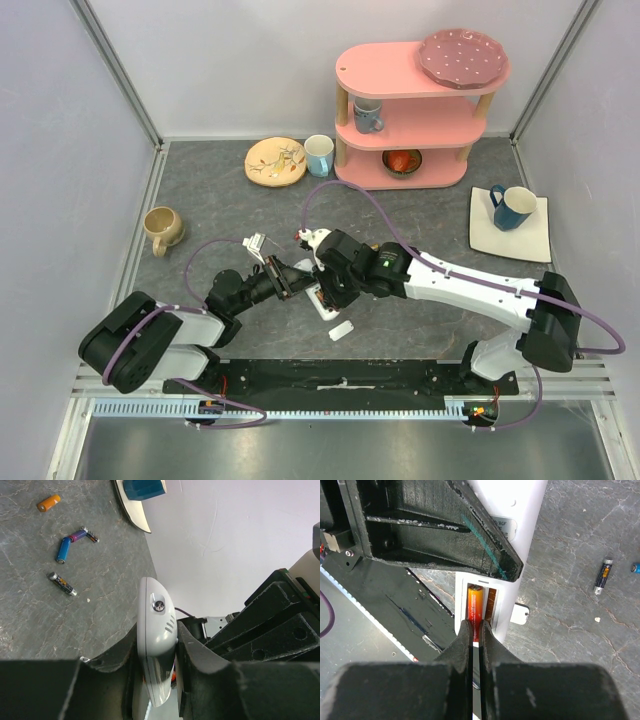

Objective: Load the batteries into the remote control
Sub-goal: Load the battery into the remote control.

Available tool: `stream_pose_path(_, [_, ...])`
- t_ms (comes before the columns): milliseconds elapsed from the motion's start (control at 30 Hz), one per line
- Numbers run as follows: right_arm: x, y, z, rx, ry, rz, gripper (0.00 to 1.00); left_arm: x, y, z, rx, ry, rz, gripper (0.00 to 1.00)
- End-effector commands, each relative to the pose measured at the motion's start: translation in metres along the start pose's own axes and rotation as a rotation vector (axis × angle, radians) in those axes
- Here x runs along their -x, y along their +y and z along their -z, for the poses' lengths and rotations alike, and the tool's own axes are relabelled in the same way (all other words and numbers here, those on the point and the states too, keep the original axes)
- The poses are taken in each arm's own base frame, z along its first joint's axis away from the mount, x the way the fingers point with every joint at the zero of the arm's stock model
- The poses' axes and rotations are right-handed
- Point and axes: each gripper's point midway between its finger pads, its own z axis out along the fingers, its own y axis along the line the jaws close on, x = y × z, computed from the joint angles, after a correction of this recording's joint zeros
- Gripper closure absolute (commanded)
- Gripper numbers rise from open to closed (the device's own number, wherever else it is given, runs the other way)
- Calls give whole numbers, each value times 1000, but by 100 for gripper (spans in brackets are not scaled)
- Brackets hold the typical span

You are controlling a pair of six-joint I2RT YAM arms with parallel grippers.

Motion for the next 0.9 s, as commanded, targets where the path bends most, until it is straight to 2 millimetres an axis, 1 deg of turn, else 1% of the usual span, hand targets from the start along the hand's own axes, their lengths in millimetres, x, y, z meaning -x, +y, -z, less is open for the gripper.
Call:
stream_pose_path(0, [15,10,-8,22,-38,-16,100,16,-95,14,-386,-84,-182,98])
stream_pose_path(300, [28,14,-8,24,-72,-33,100,10,-99,13,-401,-63,-183,98])
stream_pose_path(533, [45,21,-5,45,-126,-62,100,3,-104,11,-420,-41,-186,98])
stream_pose_path(700, [58,19,-4,19,-172,-84,100,-2,-108,10,-434,-28,-190,98])
stream_pose_path(867, [67,20,-4,14,-207,-117,100,-5,-108,9,-431,-26,-183,98])
